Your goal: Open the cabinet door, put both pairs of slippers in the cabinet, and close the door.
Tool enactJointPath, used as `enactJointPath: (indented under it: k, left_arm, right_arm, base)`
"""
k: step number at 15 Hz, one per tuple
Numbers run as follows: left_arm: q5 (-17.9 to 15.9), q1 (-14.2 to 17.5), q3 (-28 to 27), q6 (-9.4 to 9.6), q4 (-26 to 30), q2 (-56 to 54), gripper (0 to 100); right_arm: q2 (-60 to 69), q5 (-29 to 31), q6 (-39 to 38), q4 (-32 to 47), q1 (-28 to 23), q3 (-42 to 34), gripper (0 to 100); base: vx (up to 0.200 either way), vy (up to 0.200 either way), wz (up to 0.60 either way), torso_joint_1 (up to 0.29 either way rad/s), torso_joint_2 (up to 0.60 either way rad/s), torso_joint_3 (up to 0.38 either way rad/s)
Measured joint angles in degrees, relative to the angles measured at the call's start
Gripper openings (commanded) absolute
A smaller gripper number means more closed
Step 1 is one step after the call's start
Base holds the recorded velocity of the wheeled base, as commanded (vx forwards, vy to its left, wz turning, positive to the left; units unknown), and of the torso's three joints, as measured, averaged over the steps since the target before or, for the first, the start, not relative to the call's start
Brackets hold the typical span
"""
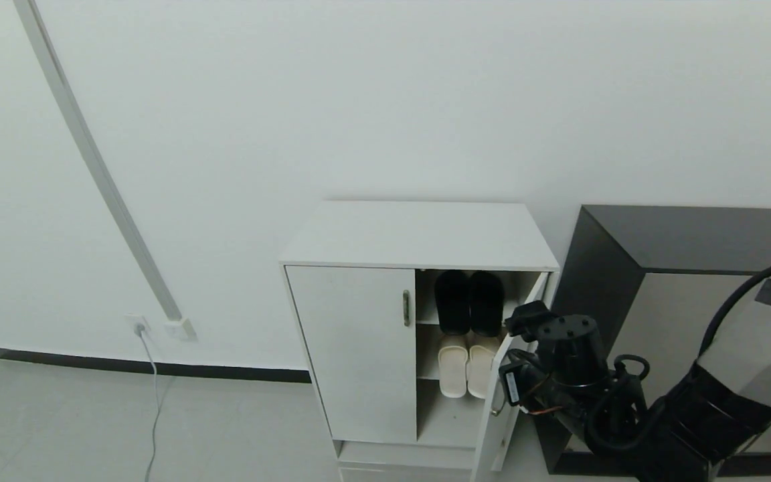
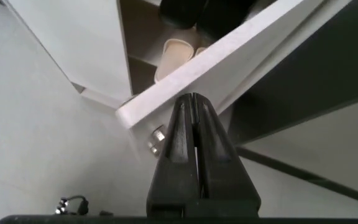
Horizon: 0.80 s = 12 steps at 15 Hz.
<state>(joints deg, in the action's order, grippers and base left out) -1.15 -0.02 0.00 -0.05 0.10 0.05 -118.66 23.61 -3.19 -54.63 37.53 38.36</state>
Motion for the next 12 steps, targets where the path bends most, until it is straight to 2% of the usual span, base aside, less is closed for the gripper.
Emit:
enactJointPath:
  k: [5, 12]
  left_arm:
    - [0.02, 0.0, 0.0, -0.02, 0.0, 0.0, 0]
    - [0.02, 0.02, 0.0, -0.02, 0.0, 0.0, 0]
  right_arm:
    - [-6.0, -0.73, -1.01, 0.05, -1.01, 8.13, 0]
    - [-14.38, -6.64, -1.04, -0.79, -4.11, 20.87, 0]
  base:
    - [0.0, 0.0, 0.0, 0.0, 0.0, 0.0]
    - [0.0, 0.0, 0.0, 0.0, 0.0, 0.0]
